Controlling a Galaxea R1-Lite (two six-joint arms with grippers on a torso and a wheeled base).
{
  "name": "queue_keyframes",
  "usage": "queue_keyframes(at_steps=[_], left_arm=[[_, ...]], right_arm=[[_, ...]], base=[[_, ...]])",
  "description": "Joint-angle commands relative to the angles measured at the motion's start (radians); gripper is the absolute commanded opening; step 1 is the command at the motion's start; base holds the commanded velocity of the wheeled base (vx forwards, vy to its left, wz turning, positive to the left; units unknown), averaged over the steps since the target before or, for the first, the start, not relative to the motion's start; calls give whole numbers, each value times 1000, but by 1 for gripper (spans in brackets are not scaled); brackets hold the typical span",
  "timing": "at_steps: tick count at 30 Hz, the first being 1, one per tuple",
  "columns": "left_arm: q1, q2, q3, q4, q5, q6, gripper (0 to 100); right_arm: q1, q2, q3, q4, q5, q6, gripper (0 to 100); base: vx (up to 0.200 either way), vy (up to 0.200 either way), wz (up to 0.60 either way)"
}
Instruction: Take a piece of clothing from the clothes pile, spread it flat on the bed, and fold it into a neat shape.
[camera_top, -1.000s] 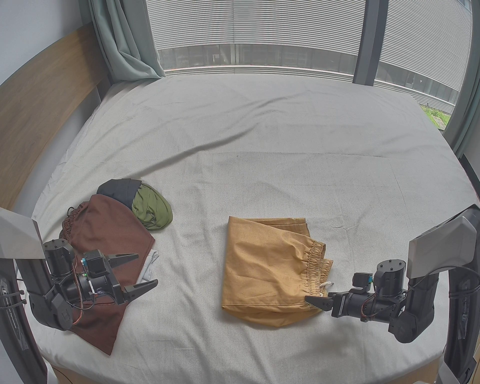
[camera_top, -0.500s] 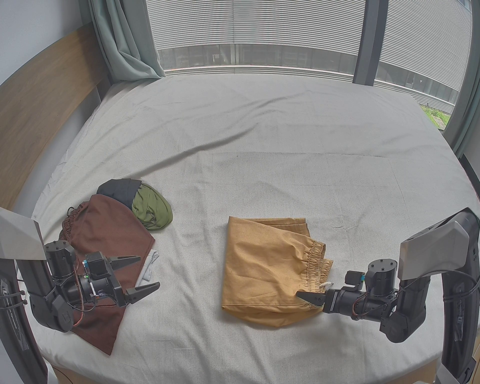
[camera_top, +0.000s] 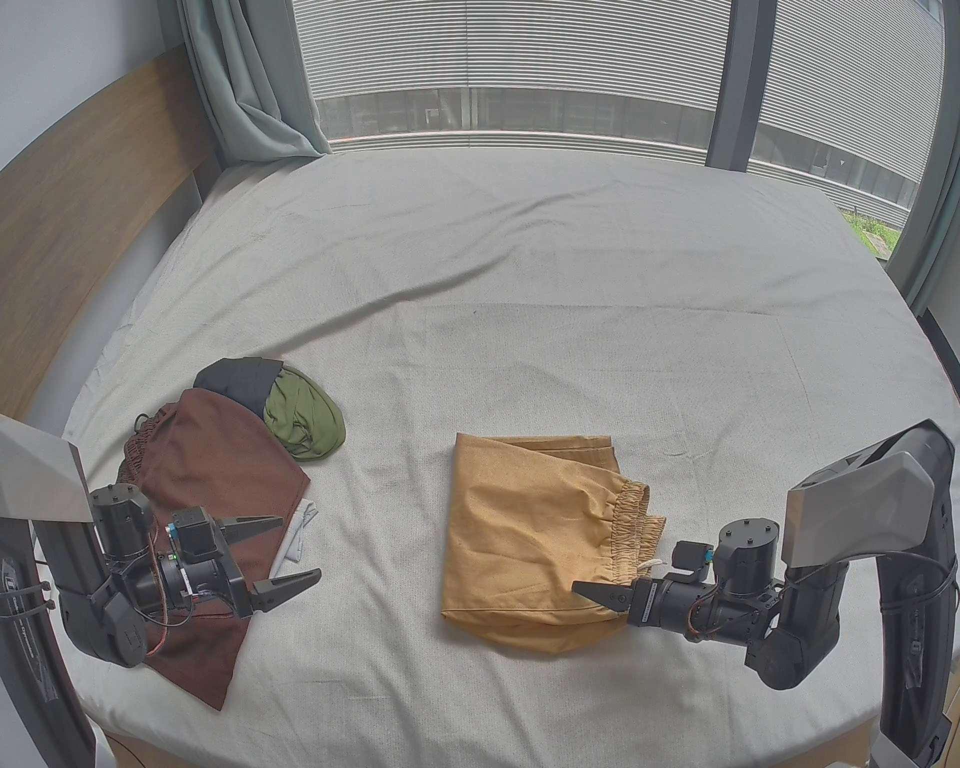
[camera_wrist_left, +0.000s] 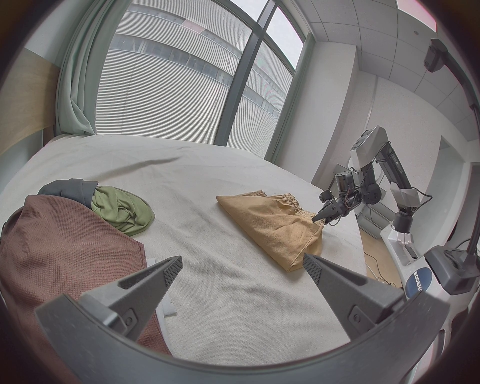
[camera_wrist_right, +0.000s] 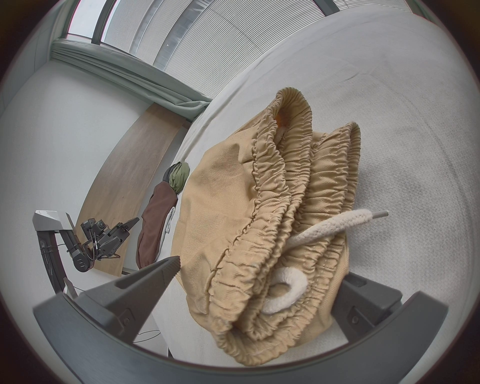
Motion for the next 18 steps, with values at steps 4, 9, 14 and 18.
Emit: queue_keyframes(at_steps=[4, 9, 14, 18], left_arm=[[-1, 1, 4, 0, 0, 0, 100], [-1, 1, 5, 0, 0, 0, 100], [-3, 1, 7, 0, 0, 0, 100], [-3, 2, 10, 0, 0, 0, 100]], right_arm=[[1, 3, -2, -1, -1, 0, 100], [1, 2, -2, -1, -1, 0, 0], [2, 3, -2, -1, -1, -2, 0], [2, 2, -2, -1, -1, 0, 0]], base=[[0, 0, 0], [0, 0, 0], [0, 0, 0], [0, 0, 0]])
